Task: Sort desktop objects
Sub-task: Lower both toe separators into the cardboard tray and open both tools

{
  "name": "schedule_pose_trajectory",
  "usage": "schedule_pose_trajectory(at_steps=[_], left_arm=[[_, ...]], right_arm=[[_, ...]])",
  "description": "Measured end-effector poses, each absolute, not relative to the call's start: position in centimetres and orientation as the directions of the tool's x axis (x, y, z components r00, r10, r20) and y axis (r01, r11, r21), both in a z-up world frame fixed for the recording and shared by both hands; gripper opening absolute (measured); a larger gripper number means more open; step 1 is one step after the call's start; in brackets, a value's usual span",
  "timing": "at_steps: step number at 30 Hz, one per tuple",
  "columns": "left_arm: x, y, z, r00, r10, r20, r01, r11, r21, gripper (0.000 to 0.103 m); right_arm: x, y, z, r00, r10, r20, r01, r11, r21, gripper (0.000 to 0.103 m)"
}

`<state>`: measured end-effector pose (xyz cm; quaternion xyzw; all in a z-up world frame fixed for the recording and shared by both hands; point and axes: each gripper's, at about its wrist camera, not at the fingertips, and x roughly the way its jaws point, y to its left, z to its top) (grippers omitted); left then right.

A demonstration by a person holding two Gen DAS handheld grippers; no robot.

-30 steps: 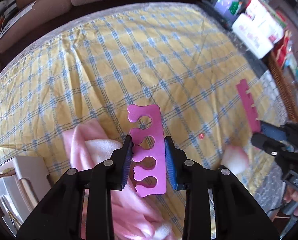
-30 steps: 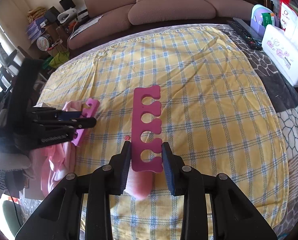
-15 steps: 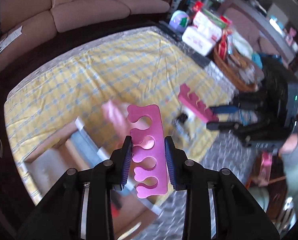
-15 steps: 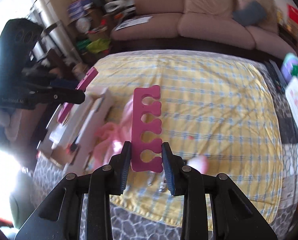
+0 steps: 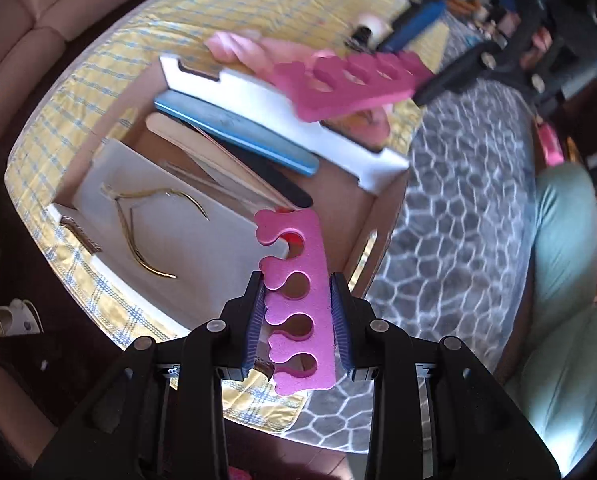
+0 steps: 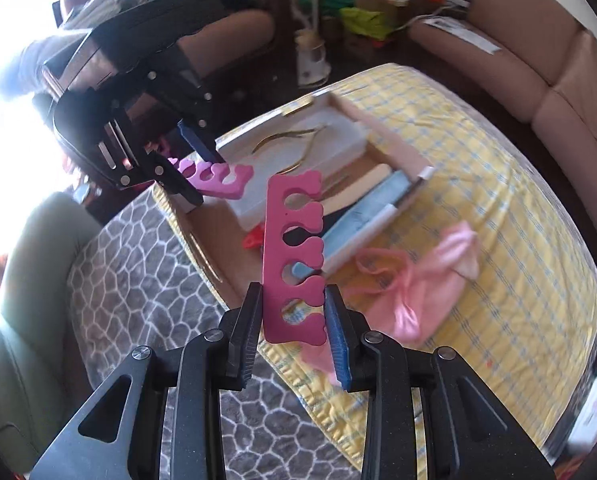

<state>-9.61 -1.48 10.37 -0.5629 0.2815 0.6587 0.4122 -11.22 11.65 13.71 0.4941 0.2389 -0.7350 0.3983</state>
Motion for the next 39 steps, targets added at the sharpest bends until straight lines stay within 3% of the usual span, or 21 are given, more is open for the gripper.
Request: schedule_pose_trajectory(at_steps=[8,15,24,29,39], left_arm=[[-8.5,-0.7,8.9,0.001,0.176,-0.984,-0.96,-0.276,-0.05,0.03],[-8.5,1.9,9.4,0.06,0.197,-0.979,-0.989,-0.121,-0.084,0.029],[-8.5,1.5,7.7,0.046,0.136,-0.99,-0.995,-0.085,-0.058,0.034],[-8.9,0.5,9.1,0.04,0.166,-0.985,-0.993,-0.104,-0.057,0.044],[-9.9,-4.6,15.2,0.028,0.375,-0.927,-0.965,-0.231,-0.123,0.048]], right_arm=[[-11.3,7.1,11.5,-0.099,-0.262,-0.96,0.91,-0.415,0.019,0.031],[-10.7,7.4,11.4,-0.079,-0.236,-0.969,0.922,-0.386,0.019,0.031],[-10.8,9.2,11.2,-0.086,-0.242,-0.966,0.91,-0.415,0.023,0.031],[-10.7,7.9,11.1,-0.08,-0.247,-0.966,0.925,-0.378,0.02,0.031],[-10.1,5.9,10.7,-0.077,-0.211,-0.974,0.951,-0.31,-0.008,0.031]])
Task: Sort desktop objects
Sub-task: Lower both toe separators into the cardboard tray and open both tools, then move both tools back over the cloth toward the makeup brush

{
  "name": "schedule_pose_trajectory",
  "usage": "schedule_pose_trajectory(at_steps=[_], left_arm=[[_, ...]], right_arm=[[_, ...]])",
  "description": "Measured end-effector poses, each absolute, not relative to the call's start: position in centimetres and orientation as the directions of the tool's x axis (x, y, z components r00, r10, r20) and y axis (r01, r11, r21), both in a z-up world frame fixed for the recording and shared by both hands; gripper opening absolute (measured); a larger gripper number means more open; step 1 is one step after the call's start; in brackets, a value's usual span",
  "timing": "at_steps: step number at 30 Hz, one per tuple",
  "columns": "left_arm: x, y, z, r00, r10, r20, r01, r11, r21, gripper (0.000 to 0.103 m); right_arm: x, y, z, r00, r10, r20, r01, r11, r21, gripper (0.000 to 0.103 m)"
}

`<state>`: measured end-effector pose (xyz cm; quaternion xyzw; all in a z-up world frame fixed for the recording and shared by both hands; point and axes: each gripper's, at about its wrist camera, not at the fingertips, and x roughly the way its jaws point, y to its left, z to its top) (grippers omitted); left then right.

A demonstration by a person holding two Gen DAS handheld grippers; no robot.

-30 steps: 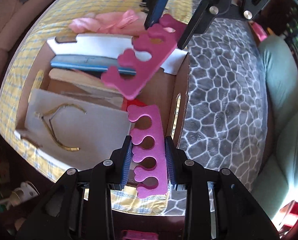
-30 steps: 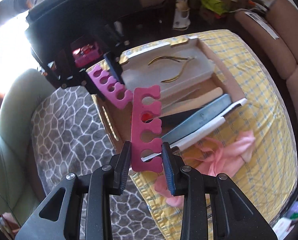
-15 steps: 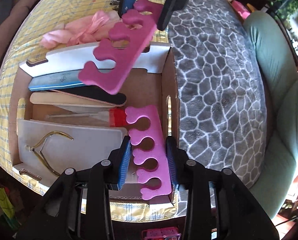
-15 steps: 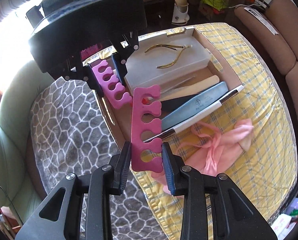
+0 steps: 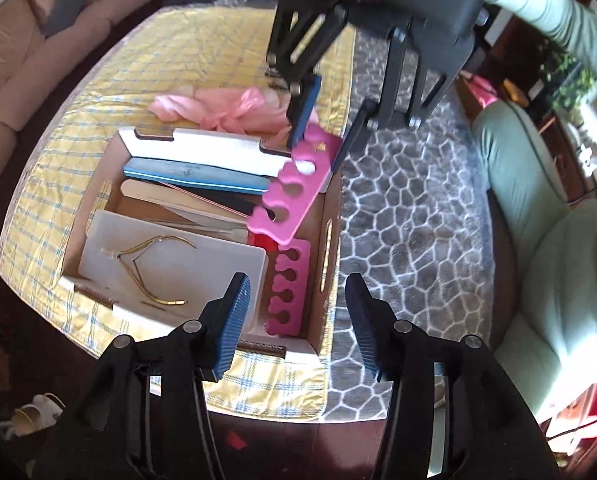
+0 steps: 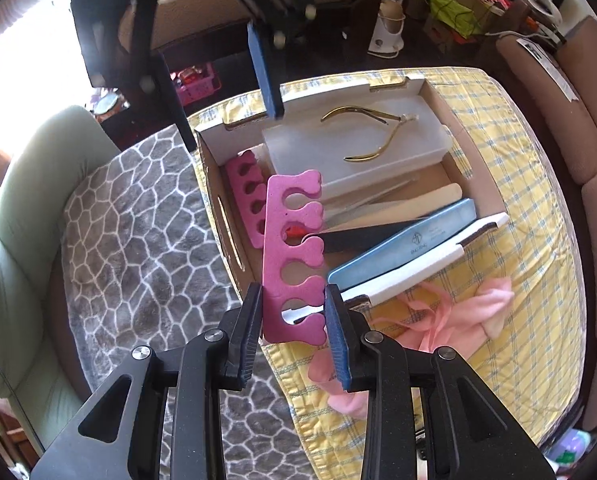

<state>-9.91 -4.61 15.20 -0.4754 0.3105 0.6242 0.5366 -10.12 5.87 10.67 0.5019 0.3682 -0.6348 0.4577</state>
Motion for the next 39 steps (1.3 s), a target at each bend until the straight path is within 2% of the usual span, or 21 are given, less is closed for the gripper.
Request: schedule_pose_trajectory(at_steps=[6,15,16,17,19,22,24,27,29,30,32,39], left_arm=[[-9.3,-6.2,14.8,0.029,0.39,-0.92,-0.949,-0.279,-0.148,0.049],[-8.8,-6.4,13.6,0.038,0.424,-0.905,-0.939,-0.294,-0.177,0.049],[-8.9,-6.3,13.7,0.036,0.427,-0.903,-0.938,-0.298,-0.178,0.049],[-8.9,-6.1,13.7,0.035,0.429,-0.902,-0.936,-0.302,-0.18,0.049],[-9.1,-5.8,13.6,0.026,0.428,-0.903,-0.932,-0.317,-0.177,0.049],[-9.2,-5.3,13.6,0.018,0.44,-0.898,-0.928,-0.326,-0.178,0.05],[-9.3,-5.0,13.6,0.007,0.443,-0.896,-0.922,-0.345,-0.177,0.054],[-9.4,-4.6,13.7,-0.013,0.456,-0.89,-0.906,-0.382,-0.182,0.072],[-9.5,-4.3,13.9,-0.028,0.469,-0.883,-0.895,-0.405,-0.187,0.099],[-9.5,-4.1,13.9,-0.033,0.473,-0.881,-0.89,-0.415,-0.19,0.103],[-9.5,-3.8,14.2,-0.057,0.477,-0.877,-0.882,-0.435,-0.179,0.103],[-8.5,-2.2,15.4,-0.133,0.473,-0.871,-0.862,-0.489,-0.133,0.103]], right_arm=[[-9.7,2.3,9.0,-0.026,-0.151,-0.988,0.982,-0.189,0.003,0.031],[-10.4,0.3,5.2,0.038,0.043,-0.998,0.997,-0.067,0.035,0.032],[-10.6,0.2,5.0,0.033,0.048,-0.998,0.997,-0.07,0.029,0.038],[-10.9,0.2,4.9,0.039,0.05,-0.998,0.996,-0.082,0.035,0.05],[-11.6,0.4,4.9,0.018,0.053,-0.998,0.993,-0.116,0.011,0.06],[-12.3,1.4,6.1,0.025,0.006,-1.0,0.985,-0.17,0.023,0.06],[-12.7,2.4,7.8,0.017,-0.061,-0.998,0.974,-0.225,0.03,0.06],[-13.5,4.7,10.7,-0.036,-0.19,-0.981,0.939,-0.341,0.032,0.064],[-14.1,6.6,12.3,-0.088,-0.268,-0.959,0.894,-0.447,0.043,0.072],[-14.0,7.3,13.0,-0.107,-0.302,-0.947,0.872,-0.486,0.056,0.074],[-14.1,8.9,14.0,-0.149,-0.352,-0.924,0.833,-0.548,0.075,0.084],[-12.9,12.1,14.8,-0.219,-0.416,-0.882,0.745,-0.655,0.124,0.092]])
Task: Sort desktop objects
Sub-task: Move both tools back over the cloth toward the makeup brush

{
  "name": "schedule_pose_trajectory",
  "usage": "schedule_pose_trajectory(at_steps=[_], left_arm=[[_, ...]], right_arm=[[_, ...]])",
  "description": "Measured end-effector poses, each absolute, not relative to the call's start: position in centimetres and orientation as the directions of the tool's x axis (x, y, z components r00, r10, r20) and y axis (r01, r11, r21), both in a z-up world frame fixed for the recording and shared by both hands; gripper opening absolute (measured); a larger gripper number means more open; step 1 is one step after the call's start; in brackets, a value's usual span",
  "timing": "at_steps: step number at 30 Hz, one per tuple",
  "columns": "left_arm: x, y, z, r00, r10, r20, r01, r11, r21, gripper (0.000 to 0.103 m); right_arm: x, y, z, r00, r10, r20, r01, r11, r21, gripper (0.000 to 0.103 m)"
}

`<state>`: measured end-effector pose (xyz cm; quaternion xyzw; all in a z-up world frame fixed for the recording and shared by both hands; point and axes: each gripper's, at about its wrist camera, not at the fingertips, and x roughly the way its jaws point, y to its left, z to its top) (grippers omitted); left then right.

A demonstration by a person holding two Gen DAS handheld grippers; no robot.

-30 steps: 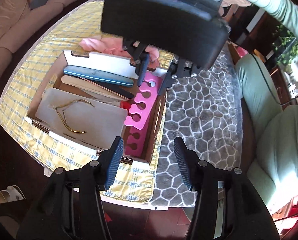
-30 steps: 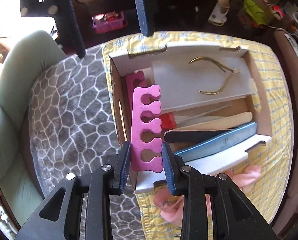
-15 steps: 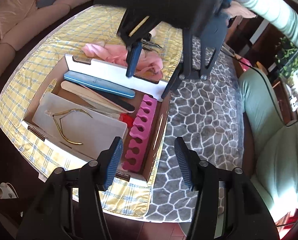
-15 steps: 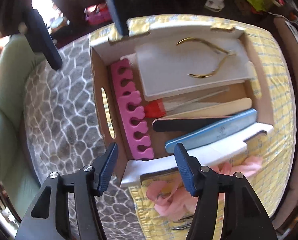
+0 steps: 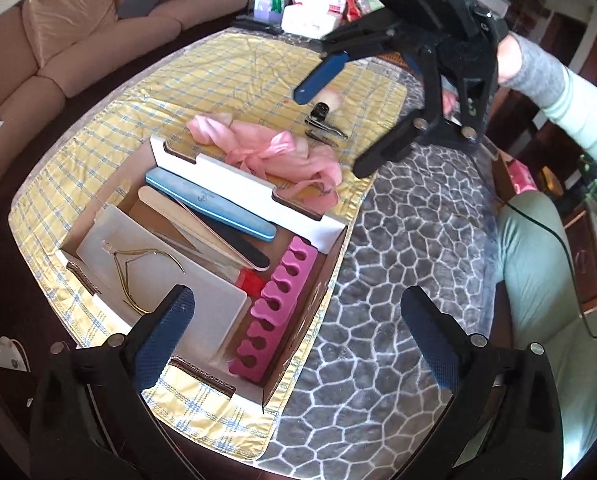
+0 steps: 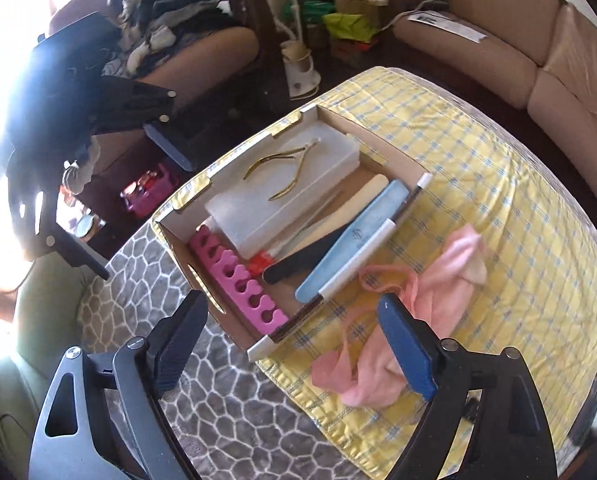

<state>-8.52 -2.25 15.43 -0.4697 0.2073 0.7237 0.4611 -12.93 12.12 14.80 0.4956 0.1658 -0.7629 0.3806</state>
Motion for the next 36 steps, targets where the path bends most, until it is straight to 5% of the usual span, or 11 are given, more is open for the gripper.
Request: schedule_pose_trajectory(at_steps=[2,16,36], left_arm=[[-8.3,-1.9,15.8,-0.172,0.467,-0.867,-0.842,-0.527,-0.117,0.103],[-8.1,0.0,17.1,-0.427,0.349,-0.834,-0.655,-0.755,0.02,0.103],[-9.8,2.9,15.9,-0.488,0.306,-0.817,-0.398,-0.912,-0.104,0.103]], right_arm=[[-12.6,12.8,14.8,-0.241,-0.419,-0.875,0.72,-0.682,0.128,0.103],[-9.0,17.9,15.6,-0.412,-0.373,-0.831,0.556,-0.826,0.095,0.103],[-7.5,25.0,15.0,-0.53,-0.252,-0.809,0.36,-0.931,0.054,0.103]])
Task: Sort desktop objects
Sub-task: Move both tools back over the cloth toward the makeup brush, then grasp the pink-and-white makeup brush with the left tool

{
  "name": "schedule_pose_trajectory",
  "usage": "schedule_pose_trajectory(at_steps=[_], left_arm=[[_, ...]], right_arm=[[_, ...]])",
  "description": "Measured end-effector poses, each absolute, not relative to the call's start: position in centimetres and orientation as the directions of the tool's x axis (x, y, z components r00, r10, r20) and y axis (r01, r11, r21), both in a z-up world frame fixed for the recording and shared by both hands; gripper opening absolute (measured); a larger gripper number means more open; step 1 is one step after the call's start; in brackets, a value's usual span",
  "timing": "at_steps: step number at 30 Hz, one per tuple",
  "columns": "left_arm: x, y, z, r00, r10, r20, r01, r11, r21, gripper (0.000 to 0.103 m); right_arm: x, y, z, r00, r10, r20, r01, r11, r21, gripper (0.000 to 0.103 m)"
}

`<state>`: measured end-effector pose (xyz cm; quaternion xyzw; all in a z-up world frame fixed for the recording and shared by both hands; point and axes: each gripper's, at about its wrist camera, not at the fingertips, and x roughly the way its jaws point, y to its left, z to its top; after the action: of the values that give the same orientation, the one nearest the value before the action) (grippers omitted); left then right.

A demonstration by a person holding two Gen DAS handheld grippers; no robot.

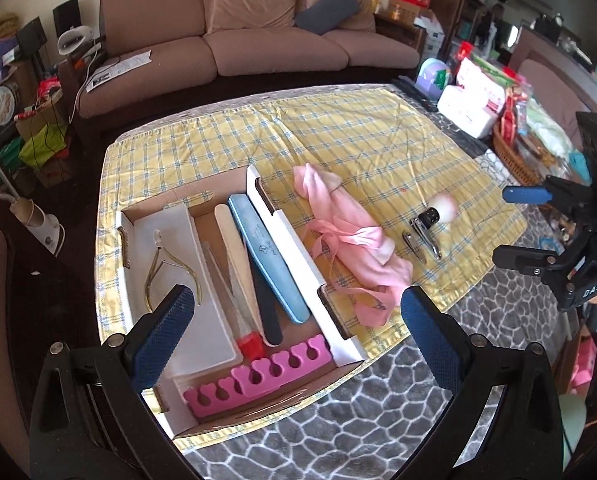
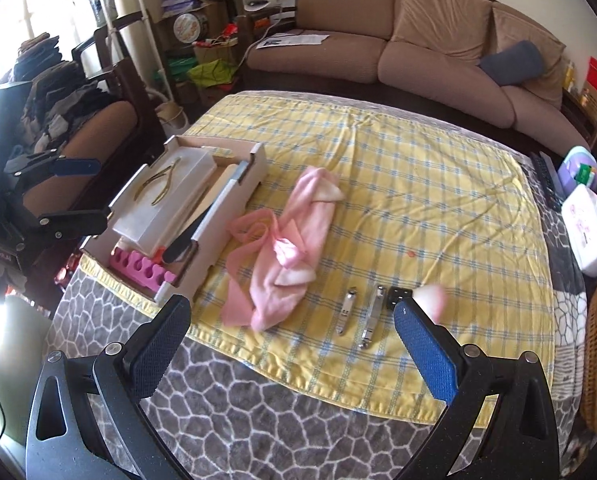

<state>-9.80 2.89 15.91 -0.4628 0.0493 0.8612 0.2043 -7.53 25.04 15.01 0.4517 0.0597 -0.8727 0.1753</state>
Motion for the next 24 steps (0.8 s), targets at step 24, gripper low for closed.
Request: schedule_pose_trajectory(at_steps=[24], left_arm=[[-15.9,27.3,4.7,-0.275,0.326,-0.905,-0.738,-0.675,-0.019,0.064]], right_arm=[[-12.0,43.6,6.3,-0.538,-0.339,-0.772,-0.127,-0.872,0.472,0.102]])
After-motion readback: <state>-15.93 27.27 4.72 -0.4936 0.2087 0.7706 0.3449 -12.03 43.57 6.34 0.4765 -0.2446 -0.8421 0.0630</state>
